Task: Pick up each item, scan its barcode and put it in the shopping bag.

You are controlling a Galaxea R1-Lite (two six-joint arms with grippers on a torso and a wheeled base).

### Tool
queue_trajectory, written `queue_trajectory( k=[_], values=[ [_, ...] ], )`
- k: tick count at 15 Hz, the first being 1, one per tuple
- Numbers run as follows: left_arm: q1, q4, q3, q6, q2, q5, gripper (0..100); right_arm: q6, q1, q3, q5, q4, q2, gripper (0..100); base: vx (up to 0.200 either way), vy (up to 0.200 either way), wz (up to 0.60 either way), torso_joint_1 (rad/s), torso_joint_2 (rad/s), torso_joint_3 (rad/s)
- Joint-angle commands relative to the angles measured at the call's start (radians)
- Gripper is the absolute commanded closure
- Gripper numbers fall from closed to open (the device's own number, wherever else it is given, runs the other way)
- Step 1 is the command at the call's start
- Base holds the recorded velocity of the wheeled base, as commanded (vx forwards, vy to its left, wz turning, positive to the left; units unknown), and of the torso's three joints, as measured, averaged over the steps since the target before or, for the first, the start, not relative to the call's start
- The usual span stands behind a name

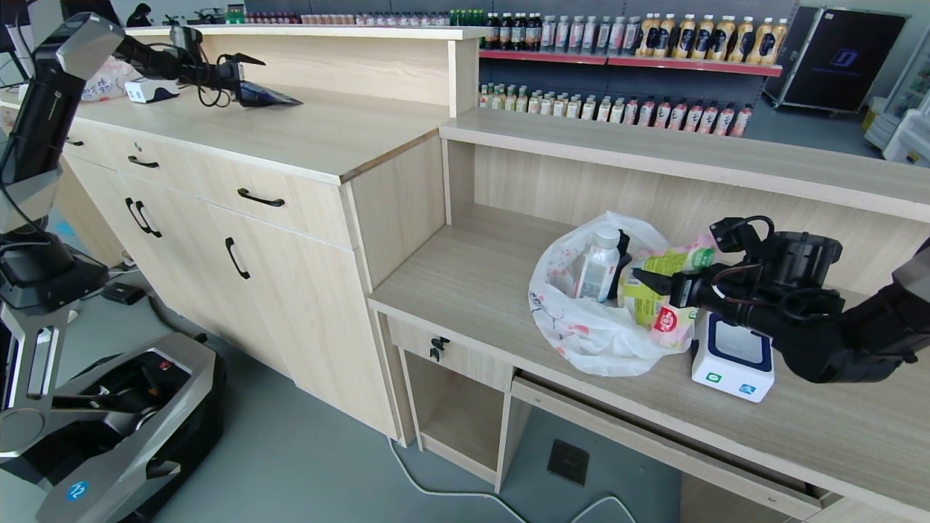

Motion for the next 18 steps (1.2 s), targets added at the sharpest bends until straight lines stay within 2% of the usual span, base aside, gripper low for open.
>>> queue_trajectory(
  k=[1, 6, 10, 14, 18],
  values=[
    [0.000, 0.000, 0.000, 0.000, 0.000, 0.000, 0, 0.000, 0.001, 0.000, 0.002, -0.001, -0.003, 0, 0.000, 0.000, 0.00, 0.000, 0.00, 0.000],
    [0.000, 0.000, 0.000, 0.000, 0.000, 0.000, 0, -0.002, 0.001, -0.002, 0.002, -0.001, -0.009, 0, 0.000, 0.000, 0.00, 0.000, 0.00, 0.000],
    [0.000, 0.000, 0.000, 0.000, 0.000, 0.000, 0, -0.058, -0.018, 0.015, -0.001, 0.000, -0.029, 0, 0.000, 0.000, 0.00, 0.000, 0.00, 0.000],
    [0.000, 0.000, 0.000, 0.000, 0.000, 0.000, 0, -0.118, -0.036, 0.012, -0.007, 0.057, -0.025, 0, 0.000, 0.000, 0.00, 0.000, 0.00, 0.000],
    [-0.001, 0.000, 0.000, 0.000, 0.000, 0.000, 0, -0.110, -0.038, -0.077, -0.013, 0.066, 0.005, 0, 0.000, 0.000, 0.00, 0.000, 0.00, 0.000]
  ],
)
